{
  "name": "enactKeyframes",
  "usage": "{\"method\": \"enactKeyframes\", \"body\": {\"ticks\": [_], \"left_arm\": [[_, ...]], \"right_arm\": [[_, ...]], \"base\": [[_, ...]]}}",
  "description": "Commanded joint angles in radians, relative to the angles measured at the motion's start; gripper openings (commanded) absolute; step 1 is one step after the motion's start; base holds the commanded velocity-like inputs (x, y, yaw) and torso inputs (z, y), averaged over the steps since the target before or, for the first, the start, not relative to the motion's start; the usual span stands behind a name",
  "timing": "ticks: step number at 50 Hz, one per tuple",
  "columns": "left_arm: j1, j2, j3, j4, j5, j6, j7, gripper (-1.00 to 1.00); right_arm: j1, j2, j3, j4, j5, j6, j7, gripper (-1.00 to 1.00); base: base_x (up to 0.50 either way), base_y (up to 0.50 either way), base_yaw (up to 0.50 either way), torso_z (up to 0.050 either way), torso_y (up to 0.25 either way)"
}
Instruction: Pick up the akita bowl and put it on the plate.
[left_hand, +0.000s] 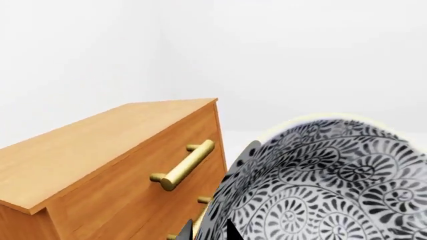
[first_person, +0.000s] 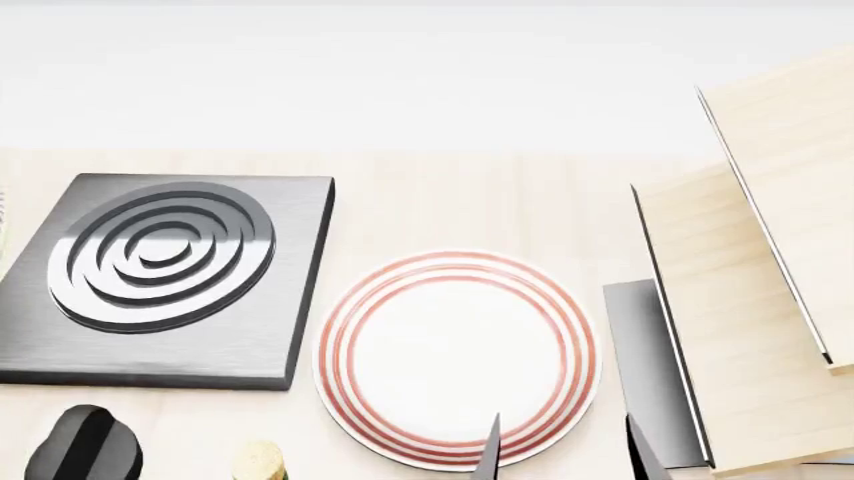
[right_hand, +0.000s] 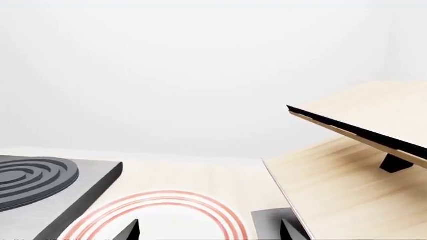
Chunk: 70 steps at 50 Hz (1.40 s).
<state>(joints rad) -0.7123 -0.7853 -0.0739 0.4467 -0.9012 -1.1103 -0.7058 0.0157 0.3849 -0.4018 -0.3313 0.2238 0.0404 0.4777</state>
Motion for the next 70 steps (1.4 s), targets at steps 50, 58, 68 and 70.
{"method": "enactKeyframes", "body": {"ticks": [50,58,68,70], "left_arm": [[-0.516,0.19,0.35,-0.402,0.148,-0.019,0.174,-1.0],[-0.57,0.23,0.391,-0.524,0.136,-0.05,0.235,-1.0],[-0.594,0.269,0.366,-0.577,0.124,-0.003,0.258,-1.0],[-0.602,0.274,0.357,-0.576,0.116,-0.005,0.257,-1.0]], "right_arm": [[0.002,0.002,-0.007,0.046,0.015,-0.032,-0.001,1.0],[0.005,0.0,-0.011,0.058,0.016,-0.035,-0.002,1.0],[0.009,-0.002,-0.014,0.071,0.018,-0.038,-0.004,1.0],[0.01,-0.002,-0.015,0.073,0.018,-0.037,-0.004,1.0]], "base": [[0.0,0.0,0.0,0.0,0.001],[0.0,0.0,0.0,0.0,0.0],[0.0,0.0,0.0,0.0,0.001],[0.0,0.0,0.0,0.0,0.0]]}}
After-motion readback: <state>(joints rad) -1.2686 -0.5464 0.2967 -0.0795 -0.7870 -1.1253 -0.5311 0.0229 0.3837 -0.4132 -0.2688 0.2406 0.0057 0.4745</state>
